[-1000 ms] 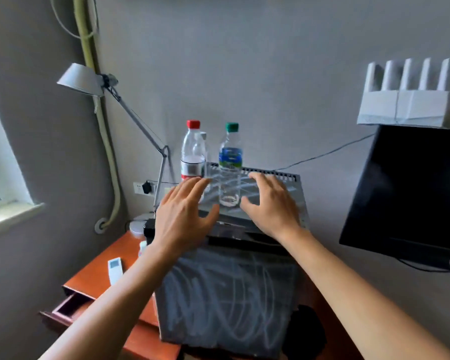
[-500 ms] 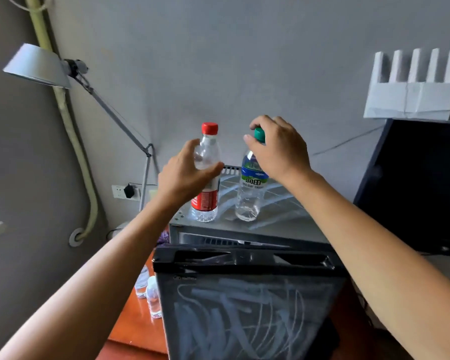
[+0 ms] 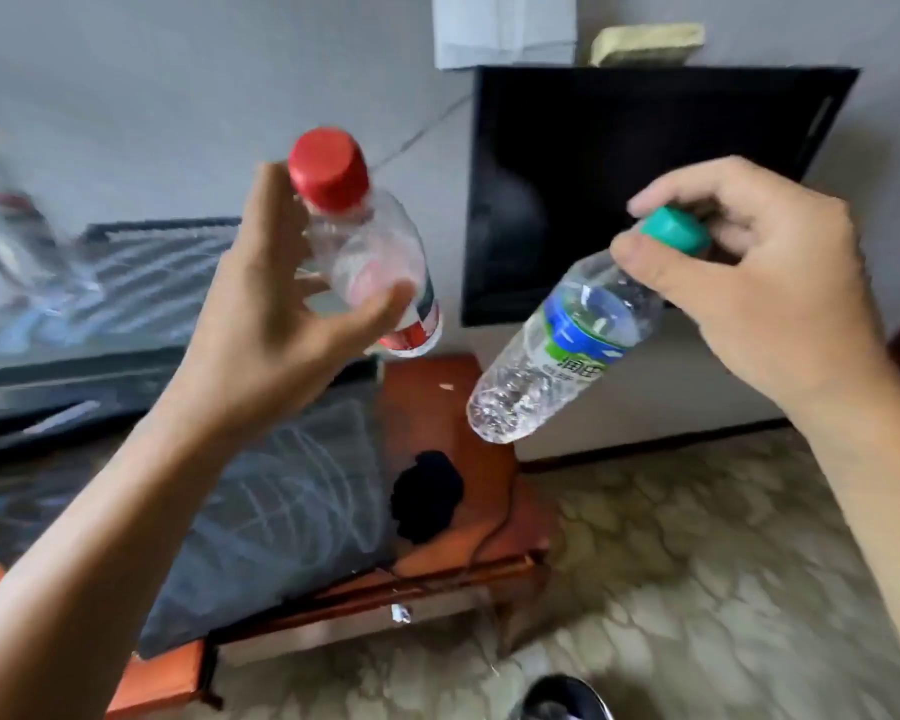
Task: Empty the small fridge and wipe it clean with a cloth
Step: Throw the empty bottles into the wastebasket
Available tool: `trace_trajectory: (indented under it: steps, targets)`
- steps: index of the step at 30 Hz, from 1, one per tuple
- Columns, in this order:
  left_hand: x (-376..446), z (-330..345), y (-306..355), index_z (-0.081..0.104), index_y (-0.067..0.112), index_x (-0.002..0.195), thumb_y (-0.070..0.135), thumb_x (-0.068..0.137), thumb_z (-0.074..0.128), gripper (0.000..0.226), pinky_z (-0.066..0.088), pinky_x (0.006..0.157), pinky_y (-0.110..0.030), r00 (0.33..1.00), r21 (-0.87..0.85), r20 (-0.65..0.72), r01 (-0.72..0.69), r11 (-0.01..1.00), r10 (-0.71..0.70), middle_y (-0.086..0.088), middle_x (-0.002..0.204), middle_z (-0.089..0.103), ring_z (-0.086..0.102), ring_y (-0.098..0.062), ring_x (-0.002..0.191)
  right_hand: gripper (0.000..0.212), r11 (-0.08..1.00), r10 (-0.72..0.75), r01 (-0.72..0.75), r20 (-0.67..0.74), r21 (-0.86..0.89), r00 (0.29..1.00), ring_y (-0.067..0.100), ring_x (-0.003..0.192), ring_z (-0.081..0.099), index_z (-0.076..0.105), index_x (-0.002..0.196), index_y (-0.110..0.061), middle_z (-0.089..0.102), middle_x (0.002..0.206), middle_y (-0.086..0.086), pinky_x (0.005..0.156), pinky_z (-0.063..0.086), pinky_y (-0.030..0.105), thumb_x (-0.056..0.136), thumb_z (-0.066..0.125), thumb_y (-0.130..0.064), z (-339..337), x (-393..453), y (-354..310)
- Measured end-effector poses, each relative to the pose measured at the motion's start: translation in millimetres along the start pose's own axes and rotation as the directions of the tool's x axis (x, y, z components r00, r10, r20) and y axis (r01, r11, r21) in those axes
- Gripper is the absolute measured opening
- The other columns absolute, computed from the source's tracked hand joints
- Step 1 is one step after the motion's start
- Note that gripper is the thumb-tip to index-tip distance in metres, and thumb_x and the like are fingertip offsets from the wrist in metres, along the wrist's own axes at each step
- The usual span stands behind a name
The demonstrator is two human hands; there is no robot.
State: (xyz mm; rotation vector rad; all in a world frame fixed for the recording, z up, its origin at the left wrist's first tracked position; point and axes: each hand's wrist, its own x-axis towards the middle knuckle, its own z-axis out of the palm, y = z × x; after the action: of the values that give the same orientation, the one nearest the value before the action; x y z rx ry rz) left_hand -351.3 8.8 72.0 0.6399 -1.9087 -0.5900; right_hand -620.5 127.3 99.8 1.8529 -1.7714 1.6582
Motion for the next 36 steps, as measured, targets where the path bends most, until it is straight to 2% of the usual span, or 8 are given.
trace_trajectory:
  steps: [3,7,13,18,23,26,32,36]
  targets:
    - [-46.7,75.9,15.9,0.041,0.027,0.126,0.019,0.08,0.086,0.064,0.058,0.091,-0.04,0.994,-0.045,0.105,0.002,0.999,0.003,0.007,0.125,0.065,0.066,-0.014,0.114,0.017,0.99,0.14,-0.14,-0.004,-0.012,0.99,0.028,0.078,0.064,0.067,0.093,-0.026,0.068,0.088,-0.004,0.066,0.05,0.045,0.083,0.08,-0.03,-58.6,-57.7,53.8]
    - [-114.2,180.9,-0.8,0.042,0.033,0.136,0.017,0.078,0.088,0.076,0.052,0.099,-0.027,0.943,0.001,0.301,0.147,0.989,-0.141,0.025,0.134,0.056,0.059,0.001,0.122,0.02,0.893,0.44,-0.431,0.056,-0.13,0.896,0.01,0.069,0.057,0.065,0.086,-0.022,0.066,0.082,-0.008,0.065,0.044,0.028,0.075,0.079,-0.031,-79.9,-158.0,153.4]
    - [-218.9,303.5,-85.7,0.059,0.029,0.124,0.011,0.071,0.087,0.063,0.05,0.1,-0.04,0.781,0.095,0.476,0.412,0.906,-0.405,0.014,0.122,0.065,0.062,-0.006,0.114,0.019,0.486,0.871,-0.772,0.154,-0.408,0.467,0.022,0.083,0.064,0.065,0.086,-0.022,0.069,0.089,-0.003,0.071,0.048,0.031,0.076,0.08,-0.027,-39.5,-313.3,290.1]
    - [-317.1,387.2,-162.9,0.059,0.024,0.119,0.02,0.075,0.084,0.05,0.047,0.095,-0.03,0.584,0.203,0.596,0.555,0.807,-0.551,0.014,0.111,0.063,0.061,-0.012,0.106,0.02,0.303,0.953,-0.78,0.173,-0.547,0.248,0.027,0.091,0.067,0.064,0.087,-0.022,0.07,0.098,0.005,0.074,0.052,0.031,0.076,0.08,-0.026,19.1,-410.0,373.1]
    - [-411.5,459.3,-243.5,0.05,0.025,0.14,0.029,0.081,0.079,0.066,0.049,0.088,-0.028,0.24,0.431,0.677,0.638,0.639,-0.696,0.001,0.12,0.066,0.065,-0.022,0.109,0.016,0.187,0.98,-0.749,0.178,-0.636,0.094,0.027,0.093,0.066,0.065,0.099,-0.013,0.063,0.092,0.002,0.065,0.039,0.026,0.083,0.07,-0.013,76.2,-483.8,446.2]
    - [-454.0,498.4,-283.0,0.03,0.017,0.158,0.029,0.093,0.07,0.077,0.036,0.1,-0.02,0.114,0.541,0.682,0.586,0.603,-0.722,-0.009,0.151,0.048,0.052,-0.024,0.134,0.013,0.181,0.981,-0.679,0.181,-0.711,0.071,0.028,0.094,0.067,0.063,0.094,-0.02,0.068,0.098,0.003,0.07,0.048,0.028,0.083,0.068,-0.017,104.1,-524.5,490.5]
    - [-530.9,556.2,-355.7,0.031,0.02,0.155,0.021,0.094,0.057,0.066,0.03,0.111,-0.023,0.107,0.54,0.764,0.434,0.722,-0.636,-0.005,0.162,0.031,0.035,-0.022,0.147,0.021,0.189,0.975,-0.666,0.218,-0.722,0.04,0.027,0.1,0.064,0.048,0.086,-0.029,0.065,0.105,-0.001,0.076,0.048,0.031,0.084,0.068,-0.025,146.2,-608.3,556.3]
    - [-560.6,563.0,-381.6,0.005,0.021,0.164,0.018,0.088,0.067,0.098,0.005,0.127,-0.029,0.025,0.553,0.806,0.325,0.767,-0.591,-0.001,0.172,0.002,0.0,-0.023,0.158,0.017,0.197,0.962,-0.672,0.272,-0.714,-0.007,0.028,0.101,0.066,0.062,0.099,-0.026,0.069,0.106,0.001,0.075,0.046,0.029,0.084,0.066,-0.02,151.0,-640.4,564.6]
